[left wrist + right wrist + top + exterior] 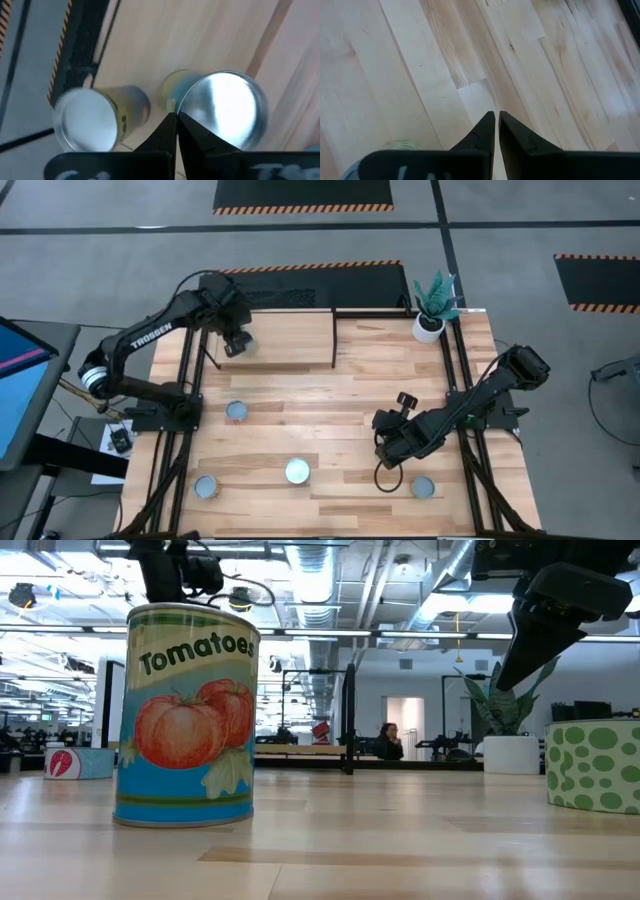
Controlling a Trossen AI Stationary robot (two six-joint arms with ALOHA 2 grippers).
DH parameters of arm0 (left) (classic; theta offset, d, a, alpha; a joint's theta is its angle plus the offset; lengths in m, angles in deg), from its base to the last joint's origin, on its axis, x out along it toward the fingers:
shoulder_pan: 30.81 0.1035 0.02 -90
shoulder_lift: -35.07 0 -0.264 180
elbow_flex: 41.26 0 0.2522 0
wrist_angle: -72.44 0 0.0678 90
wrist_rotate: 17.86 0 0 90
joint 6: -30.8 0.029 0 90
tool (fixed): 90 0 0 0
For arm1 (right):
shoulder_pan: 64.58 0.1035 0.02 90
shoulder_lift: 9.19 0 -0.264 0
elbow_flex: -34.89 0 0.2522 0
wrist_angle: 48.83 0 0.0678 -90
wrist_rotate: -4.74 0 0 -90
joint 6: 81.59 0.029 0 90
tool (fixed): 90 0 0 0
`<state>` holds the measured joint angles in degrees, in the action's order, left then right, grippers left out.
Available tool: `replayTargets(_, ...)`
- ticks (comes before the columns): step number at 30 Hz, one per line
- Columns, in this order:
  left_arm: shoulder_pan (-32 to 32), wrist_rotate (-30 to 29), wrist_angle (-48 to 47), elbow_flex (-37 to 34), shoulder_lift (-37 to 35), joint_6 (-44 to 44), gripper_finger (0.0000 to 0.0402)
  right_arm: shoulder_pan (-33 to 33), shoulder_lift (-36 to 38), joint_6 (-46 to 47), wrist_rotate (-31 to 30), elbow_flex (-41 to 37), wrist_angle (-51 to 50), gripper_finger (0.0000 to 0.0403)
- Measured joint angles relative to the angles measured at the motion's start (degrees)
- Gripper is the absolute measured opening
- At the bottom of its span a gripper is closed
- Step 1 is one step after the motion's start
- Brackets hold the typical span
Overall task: Pick and place cans onto a shelf
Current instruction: Put the carrots can on the shelf
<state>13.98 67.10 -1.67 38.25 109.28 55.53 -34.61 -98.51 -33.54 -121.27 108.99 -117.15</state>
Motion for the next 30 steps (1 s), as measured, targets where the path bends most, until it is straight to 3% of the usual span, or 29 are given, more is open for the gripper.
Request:
replayTargets(10,1.31,-2.16,-0.66,-0.11,2.68,-0.22,0.0000,0.00,0.00,0.00,0.00,0.00,-0.13,0.0049)
replayTargets(16,1.34,-8.08,-0.69,-0.11,2.84,-0.53,0.0000,0.00,0.00,0.00,0.00,0.00,-0.15,0.0049)
replayTargets(30,1.34,-7.80,-0.84,-0.11,2.83,-0.70,0.0001,0.00,0.00,0.09,0.09,0.00,-0.02,0.0049)
